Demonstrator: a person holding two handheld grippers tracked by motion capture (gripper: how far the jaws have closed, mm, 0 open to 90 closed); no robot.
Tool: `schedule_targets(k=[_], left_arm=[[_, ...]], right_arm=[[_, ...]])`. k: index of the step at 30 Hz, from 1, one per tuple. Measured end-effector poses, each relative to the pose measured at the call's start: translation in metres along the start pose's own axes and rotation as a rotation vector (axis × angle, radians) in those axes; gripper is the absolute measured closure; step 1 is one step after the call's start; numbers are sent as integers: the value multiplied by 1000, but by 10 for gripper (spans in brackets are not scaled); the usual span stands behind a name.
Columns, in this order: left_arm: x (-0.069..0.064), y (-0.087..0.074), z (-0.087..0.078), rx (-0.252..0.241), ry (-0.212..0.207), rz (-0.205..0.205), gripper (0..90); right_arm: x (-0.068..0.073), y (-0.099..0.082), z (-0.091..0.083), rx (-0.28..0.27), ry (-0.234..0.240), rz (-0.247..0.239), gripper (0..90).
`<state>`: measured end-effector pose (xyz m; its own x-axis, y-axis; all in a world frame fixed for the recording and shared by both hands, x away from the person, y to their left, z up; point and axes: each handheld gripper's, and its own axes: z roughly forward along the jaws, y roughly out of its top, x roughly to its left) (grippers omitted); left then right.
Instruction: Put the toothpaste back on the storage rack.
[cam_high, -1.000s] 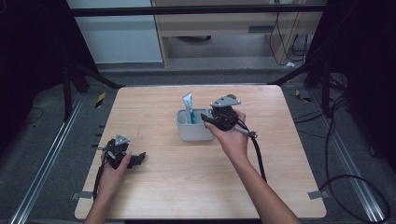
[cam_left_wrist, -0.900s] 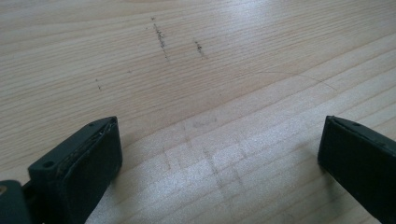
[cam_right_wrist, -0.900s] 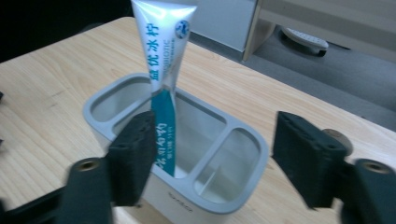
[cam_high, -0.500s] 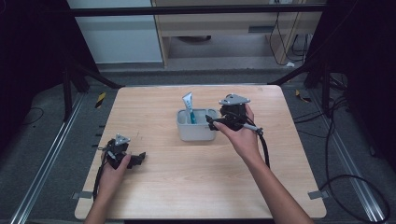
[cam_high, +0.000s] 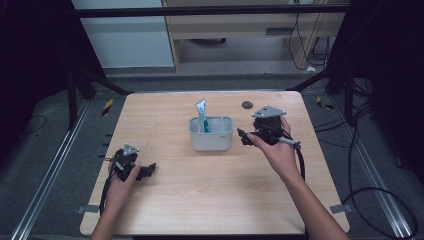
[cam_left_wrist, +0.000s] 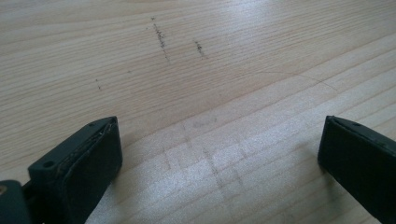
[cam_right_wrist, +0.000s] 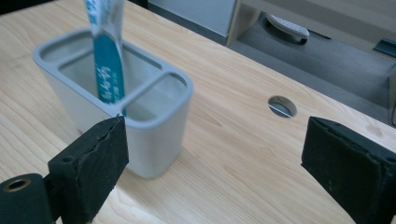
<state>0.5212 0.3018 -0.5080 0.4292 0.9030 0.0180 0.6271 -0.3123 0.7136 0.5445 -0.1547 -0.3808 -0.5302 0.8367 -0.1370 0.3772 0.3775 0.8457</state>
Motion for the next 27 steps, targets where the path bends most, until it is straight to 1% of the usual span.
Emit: schedule_targets(k=[4,11,14,17,19,23,27], left_arm=[[0,0,0,2,0,2,0],[0,0,0,1,0,2,0],[0,0,0,1,0,2,0],[0,0,0,2,0,2,0],[0,0,0,1,0,2,0],[0,0,0,1,0,2,0],[0,0,0,1,0,2,0]], right_arm=[[-8,-7,-5,4,-14,2,81],[-21,-26,-10,34,-31,16,98],[-24,-30,-11,44,-32,21,105],[-25,-35,-11,55,-29,20,105],[-26,-39,-10,66,-29,8,104],[-27,-52,-9,69,-9,39,100],[-28,-65,-8,91,-11,42,102]])
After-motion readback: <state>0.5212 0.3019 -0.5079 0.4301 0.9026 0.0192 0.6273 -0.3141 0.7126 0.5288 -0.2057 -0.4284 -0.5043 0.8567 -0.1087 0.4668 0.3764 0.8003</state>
